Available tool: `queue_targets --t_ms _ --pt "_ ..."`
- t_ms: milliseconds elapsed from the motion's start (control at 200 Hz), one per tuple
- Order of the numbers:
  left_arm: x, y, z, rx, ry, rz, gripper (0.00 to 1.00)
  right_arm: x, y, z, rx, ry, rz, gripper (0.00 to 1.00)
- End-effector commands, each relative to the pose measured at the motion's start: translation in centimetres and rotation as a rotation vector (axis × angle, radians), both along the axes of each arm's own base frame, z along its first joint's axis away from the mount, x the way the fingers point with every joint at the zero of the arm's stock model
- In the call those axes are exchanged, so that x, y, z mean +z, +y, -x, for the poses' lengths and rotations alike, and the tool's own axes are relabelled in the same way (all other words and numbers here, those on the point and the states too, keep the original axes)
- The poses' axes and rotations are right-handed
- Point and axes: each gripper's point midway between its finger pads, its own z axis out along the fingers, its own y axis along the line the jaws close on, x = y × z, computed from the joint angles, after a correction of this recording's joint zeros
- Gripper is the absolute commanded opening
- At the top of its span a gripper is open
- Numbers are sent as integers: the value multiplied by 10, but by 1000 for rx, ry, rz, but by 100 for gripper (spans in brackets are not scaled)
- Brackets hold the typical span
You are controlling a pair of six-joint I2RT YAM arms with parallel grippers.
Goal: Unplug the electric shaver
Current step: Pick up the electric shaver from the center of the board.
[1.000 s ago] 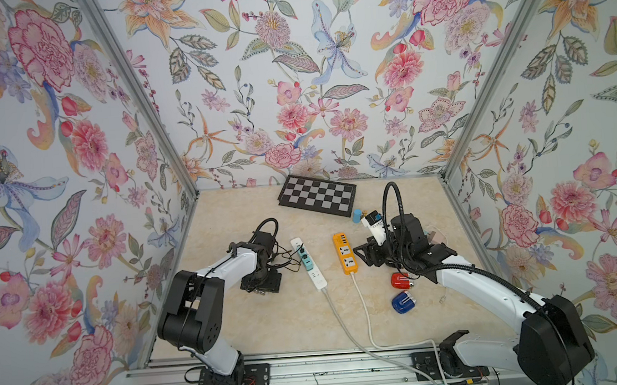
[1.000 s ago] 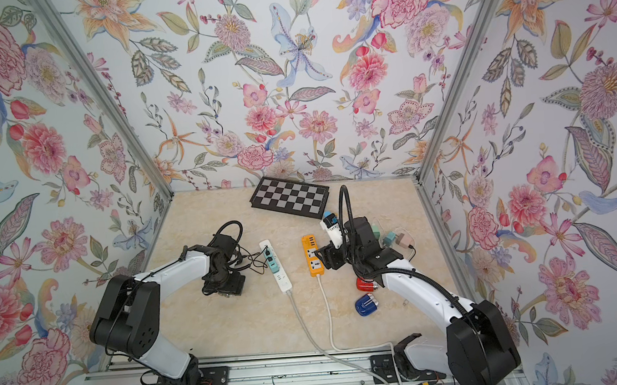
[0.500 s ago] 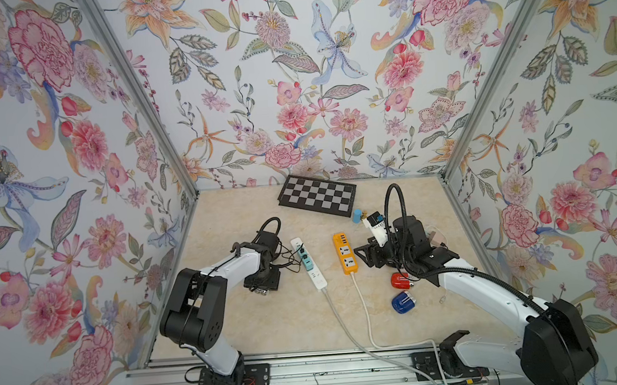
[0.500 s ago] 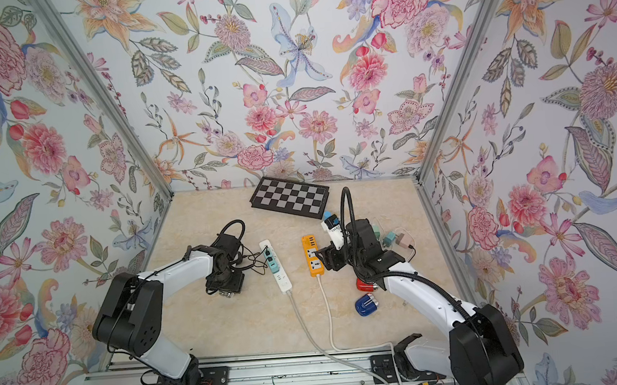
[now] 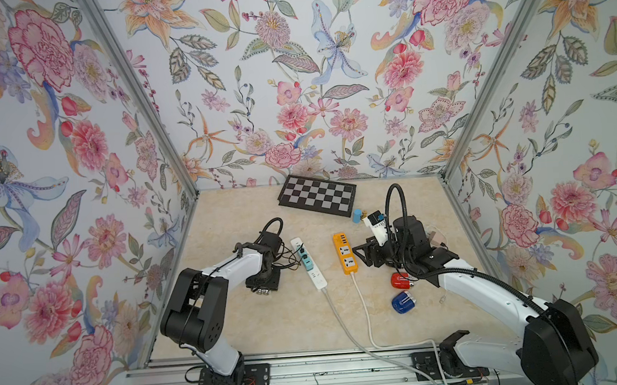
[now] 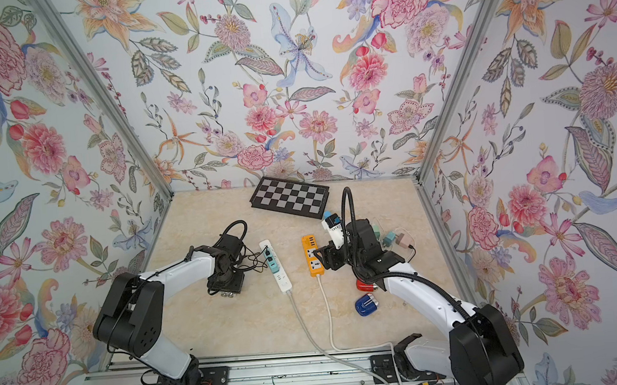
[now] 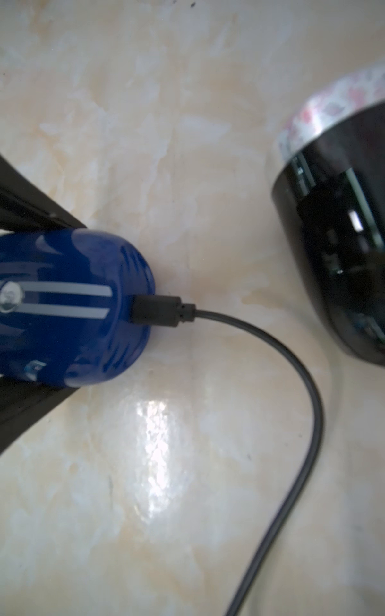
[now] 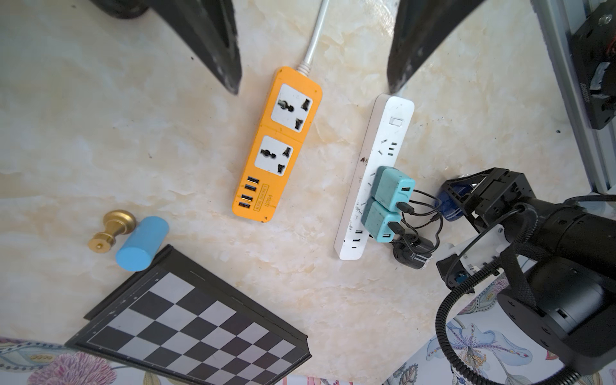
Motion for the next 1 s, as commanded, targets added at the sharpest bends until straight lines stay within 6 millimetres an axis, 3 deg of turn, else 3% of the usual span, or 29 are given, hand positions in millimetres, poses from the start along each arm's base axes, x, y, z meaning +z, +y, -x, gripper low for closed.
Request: queue_targets --t_ms 0,80,295,405,485,770,996 --pt "12 -5 4 -19 -16 0 49 8 10 8 -22 54 -102 70" --pt "26 -18 3 -54 -47 24 47 10 20 17 -21 118 -163 69" --pt "96 -75 3 -193 -248 179 47 16 50 51 42 238 -319 69" --pt "115 -91 9 -227 -312 242 47 25 56 54 32 281 -414 67" --pt "125 -100 12 -247 -353 279 47 34 71 66 65 303 -469 67" --pt "156 -113 27 -321 -443 355 47 40 112 74 89 435 -555 64" --pt "156 -109 55 -307 -392 375 47 35 134 76 109 467 -598 62"
